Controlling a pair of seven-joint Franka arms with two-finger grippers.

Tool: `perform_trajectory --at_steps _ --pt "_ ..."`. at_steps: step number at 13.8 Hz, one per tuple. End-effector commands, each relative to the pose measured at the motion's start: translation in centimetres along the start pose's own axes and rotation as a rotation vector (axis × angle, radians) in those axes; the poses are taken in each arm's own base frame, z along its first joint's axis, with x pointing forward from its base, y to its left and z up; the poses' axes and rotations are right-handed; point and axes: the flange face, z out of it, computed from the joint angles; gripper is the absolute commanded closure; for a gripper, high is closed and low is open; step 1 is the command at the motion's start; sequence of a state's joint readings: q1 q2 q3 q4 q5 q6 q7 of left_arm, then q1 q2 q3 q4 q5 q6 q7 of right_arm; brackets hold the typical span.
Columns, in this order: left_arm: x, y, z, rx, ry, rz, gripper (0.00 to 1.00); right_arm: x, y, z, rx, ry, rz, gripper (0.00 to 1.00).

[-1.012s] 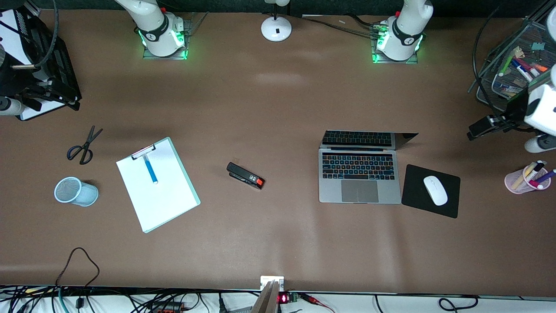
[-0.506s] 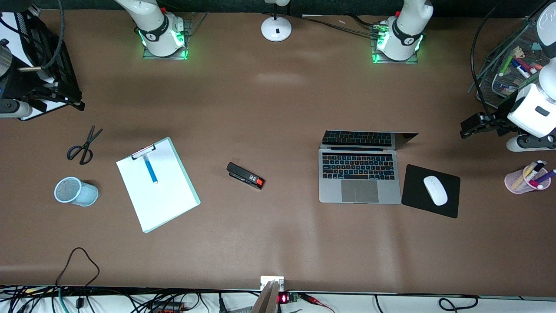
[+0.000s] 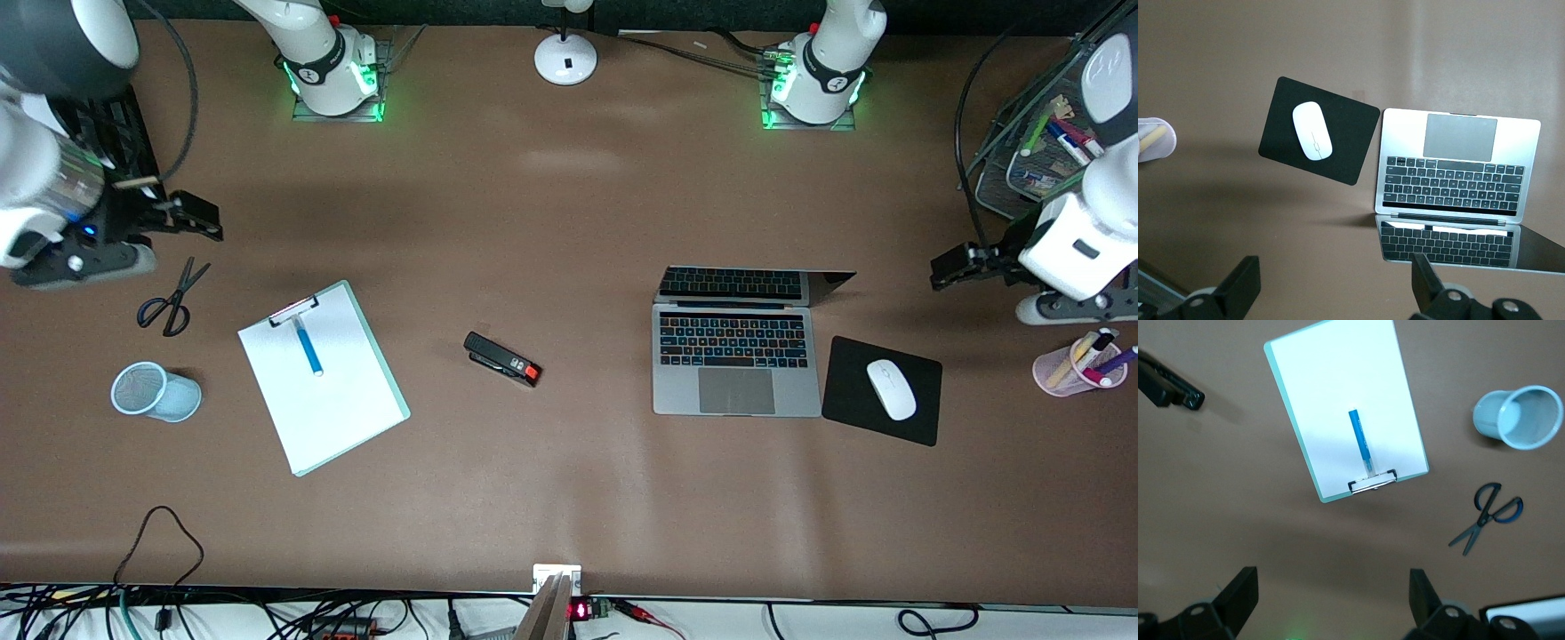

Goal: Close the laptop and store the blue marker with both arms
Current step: 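Move the right gripper toward the clipboard while the left gripper rises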

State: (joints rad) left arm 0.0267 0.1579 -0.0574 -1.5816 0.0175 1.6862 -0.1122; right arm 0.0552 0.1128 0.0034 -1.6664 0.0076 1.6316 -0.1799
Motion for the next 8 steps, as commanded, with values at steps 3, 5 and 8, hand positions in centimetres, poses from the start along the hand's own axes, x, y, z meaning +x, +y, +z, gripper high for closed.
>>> perform_trajectory --at_steps 3,5,8 --pt "1.0 -0.4 -1.1 0.000 0.015 0.004 0.00 3.0 -0.4 5.3 -0.029 -0.005 -0.146 0.00" --pt "1.2 0.4 -0.6 0.003 0.011 0.037 0.00 3.6 -0.2 8.7 -0.060 0.023 -0.233 0.00" --pt "1.1 2.9 0.5 0.006 -0.016 0.078 0.00 4.2 -0.7 13.3 -0.074 0.064 -0.315 0.00"
